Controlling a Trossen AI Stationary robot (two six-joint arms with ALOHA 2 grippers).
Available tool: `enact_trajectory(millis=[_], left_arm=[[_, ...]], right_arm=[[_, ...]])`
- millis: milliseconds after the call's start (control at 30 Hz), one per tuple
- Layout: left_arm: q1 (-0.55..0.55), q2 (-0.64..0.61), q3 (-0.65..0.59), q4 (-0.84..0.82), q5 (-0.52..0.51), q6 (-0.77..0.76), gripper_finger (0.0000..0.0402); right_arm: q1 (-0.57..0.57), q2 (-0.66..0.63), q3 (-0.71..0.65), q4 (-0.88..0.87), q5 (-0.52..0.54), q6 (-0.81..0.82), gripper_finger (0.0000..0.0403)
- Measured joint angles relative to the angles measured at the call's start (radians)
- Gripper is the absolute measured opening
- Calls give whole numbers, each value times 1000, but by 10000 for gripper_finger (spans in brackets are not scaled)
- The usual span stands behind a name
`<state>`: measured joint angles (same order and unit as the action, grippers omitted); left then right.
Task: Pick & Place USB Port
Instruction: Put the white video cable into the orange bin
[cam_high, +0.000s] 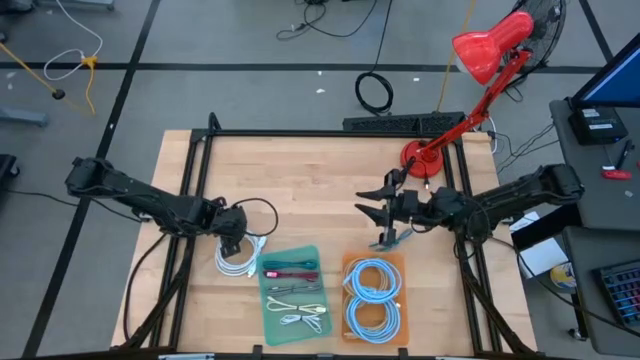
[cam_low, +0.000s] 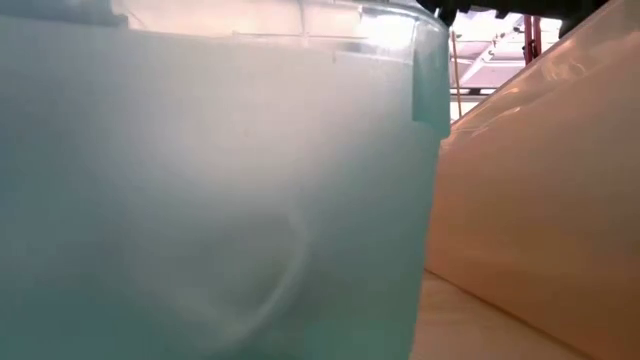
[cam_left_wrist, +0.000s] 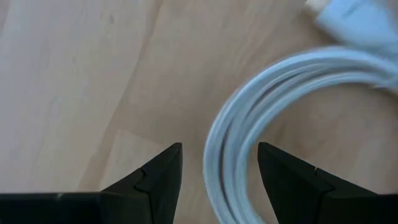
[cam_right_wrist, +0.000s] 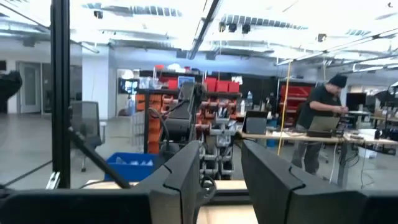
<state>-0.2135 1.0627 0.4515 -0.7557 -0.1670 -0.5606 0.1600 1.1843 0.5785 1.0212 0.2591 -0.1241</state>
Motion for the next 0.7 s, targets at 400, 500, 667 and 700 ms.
enact_trajectory(millis=[400, 500, 667, 700], left_arm=[[40, 233, 21, 46, 39, -51, 185], [40, 207, 16, 56, 52, -76, 101], [42, 175, 13, 42, 19, -157, 35], [42, 167, 12, 31, 10, -184, 35]], right_arm=[[40, 0, 0, 40, -1, 33, 112], [65, 0, 0, 64, 0, 33, 112], [97, 0, 0, 75, 3, 31, 112], [99, 0, 0, 77, 5, 31, 112]])
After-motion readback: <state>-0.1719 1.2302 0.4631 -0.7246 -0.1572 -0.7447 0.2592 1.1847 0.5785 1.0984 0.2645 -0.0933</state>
